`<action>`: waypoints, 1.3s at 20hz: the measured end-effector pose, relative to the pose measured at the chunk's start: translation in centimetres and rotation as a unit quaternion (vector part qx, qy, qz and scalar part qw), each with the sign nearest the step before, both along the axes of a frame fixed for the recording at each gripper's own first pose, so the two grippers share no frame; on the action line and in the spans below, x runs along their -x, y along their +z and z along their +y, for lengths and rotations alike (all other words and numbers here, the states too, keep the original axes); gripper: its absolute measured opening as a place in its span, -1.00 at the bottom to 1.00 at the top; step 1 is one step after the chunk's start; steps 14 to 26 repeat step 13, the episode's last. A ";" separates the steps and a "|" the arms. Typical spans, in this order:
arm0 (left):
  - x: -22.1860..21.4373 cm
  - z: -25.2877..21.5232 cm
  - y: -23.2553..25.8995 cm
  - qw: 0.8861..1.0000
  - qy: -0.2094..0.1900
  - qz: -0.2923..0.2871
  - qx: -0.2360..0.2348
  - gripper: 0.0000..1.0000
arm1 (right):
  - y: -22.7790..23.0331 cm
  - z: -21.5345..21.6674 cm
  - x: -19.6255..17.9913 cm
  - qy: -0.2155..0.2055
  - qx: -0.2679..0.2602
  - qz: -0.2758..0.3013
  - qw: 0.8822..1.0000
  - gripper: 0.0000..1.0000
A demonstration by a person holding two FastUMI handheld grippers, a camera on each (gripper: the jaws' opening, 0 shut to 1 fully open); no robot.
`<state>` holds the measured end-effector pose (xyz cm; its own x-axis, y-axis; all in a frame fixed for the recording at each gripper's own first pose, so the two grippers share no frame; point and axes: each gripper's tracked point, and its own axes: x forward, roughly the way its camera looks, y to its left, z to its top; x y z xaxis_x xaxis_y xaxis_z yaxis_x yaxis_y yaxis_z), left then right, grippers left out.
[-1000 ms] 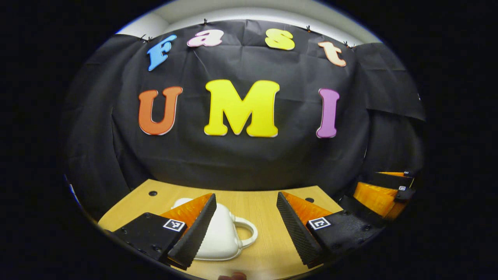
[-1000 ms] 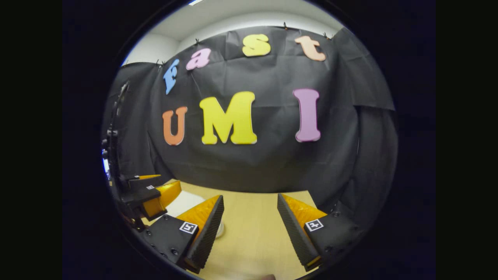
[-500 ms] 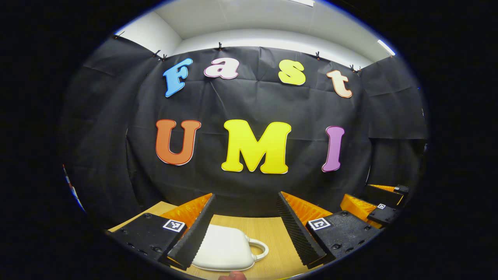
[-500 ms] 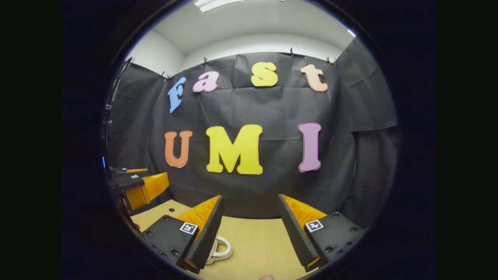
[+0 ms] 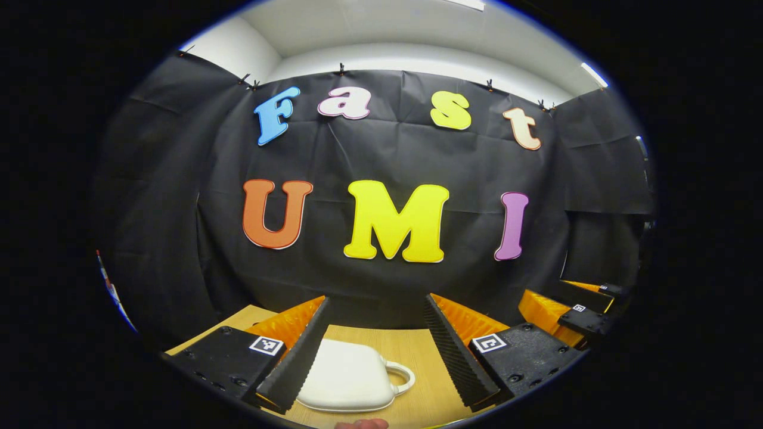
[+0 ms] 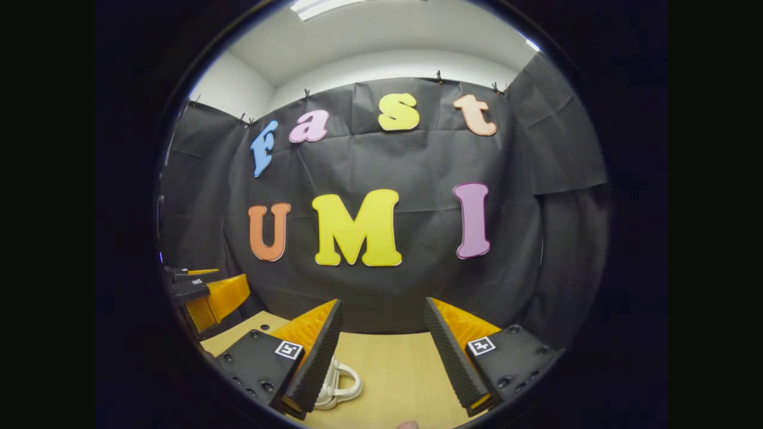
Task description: First open the suitcase, pack the skin care products into it, and then close the suitcase.
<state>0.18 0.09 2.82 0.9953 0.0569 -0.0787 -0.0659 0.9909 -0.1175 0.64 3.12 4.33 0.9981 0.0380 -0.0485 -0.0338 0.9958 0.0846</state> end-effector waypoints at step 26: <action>-0.5 1.4 -0.3 1.000 0.018 0.011 -0.004 0.97 | -0.3 2.6 -1.6 0.030 0.003 0.008 1.000 0.63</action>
